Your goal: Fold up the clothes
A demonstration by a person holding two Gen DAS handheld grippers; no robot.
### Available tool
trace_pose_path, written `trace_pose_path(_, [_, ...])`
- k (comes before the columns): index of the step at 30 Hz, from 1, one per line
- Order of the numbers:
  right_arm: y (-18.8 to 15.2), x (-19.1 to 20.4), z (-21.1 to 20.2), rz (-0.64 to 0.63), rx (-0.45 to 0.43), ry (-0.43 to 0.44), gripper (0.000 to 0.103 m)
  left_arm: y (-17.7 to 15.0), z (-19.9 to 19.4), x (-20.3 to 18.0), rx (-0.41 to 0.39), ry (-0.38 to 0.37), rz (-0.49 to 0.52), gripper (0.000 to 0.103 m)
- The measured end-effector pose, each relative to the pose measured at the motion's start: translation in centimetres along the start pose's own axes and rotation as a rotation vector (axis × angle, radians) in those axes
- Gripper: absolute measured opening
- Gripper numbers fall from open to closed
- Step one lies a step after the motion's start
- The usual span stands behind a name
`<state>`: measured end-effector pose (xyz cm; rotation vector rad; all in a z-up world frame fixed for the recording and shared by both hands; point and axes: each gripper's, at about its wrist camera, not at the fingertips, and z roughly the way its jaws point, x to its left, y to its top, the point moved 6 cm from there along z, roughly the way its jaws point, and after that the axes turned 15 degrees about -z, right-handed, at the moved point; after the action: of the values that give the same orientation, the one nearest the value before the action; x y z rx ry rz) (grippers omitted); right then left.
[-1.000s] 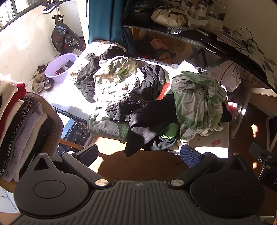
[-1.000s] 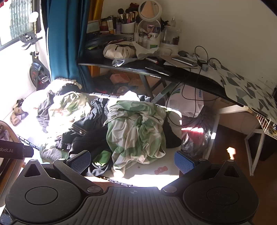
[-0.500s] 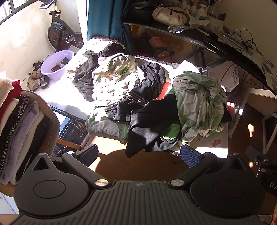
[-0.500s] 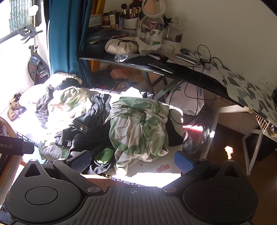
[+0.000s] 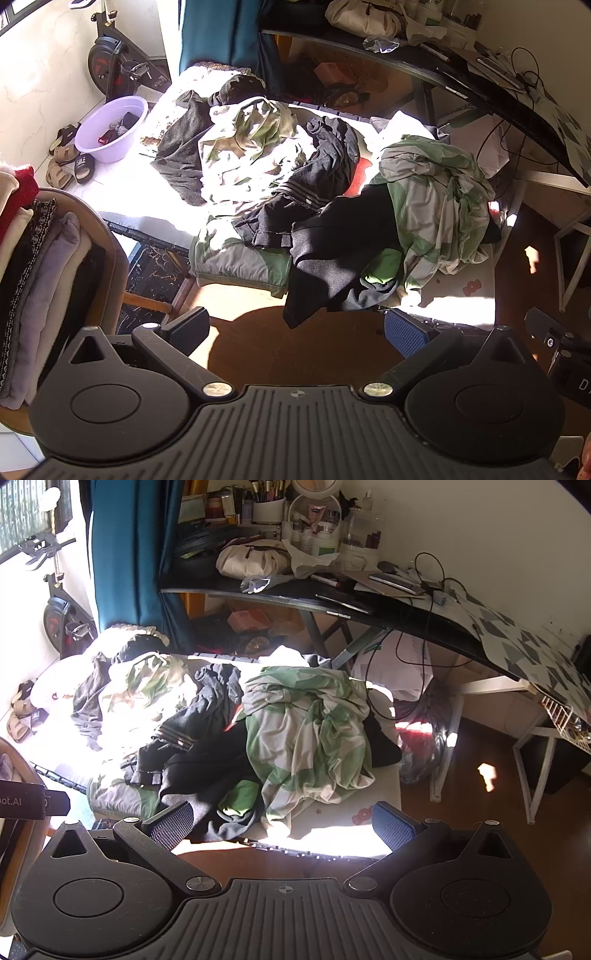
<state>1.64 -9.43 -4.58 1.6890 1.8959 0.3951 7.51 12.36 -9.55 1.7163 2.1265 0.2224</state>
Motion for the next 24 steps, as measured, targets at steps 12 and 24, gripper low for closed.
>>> trace_pose_path(12, [1.5,-1.2,-0.7,0.08,-0.072,-0.039,0.102,3.2,-1.3,3.3,-0.089,-0.074,-0.117,0.103])
trace_pose_path(24, [1.2,-1.7,1.2,0.15,-0.044,-0.066,0.102,4.0,0.0,8.2,-0.056,-0.087,-0.26,0.103])
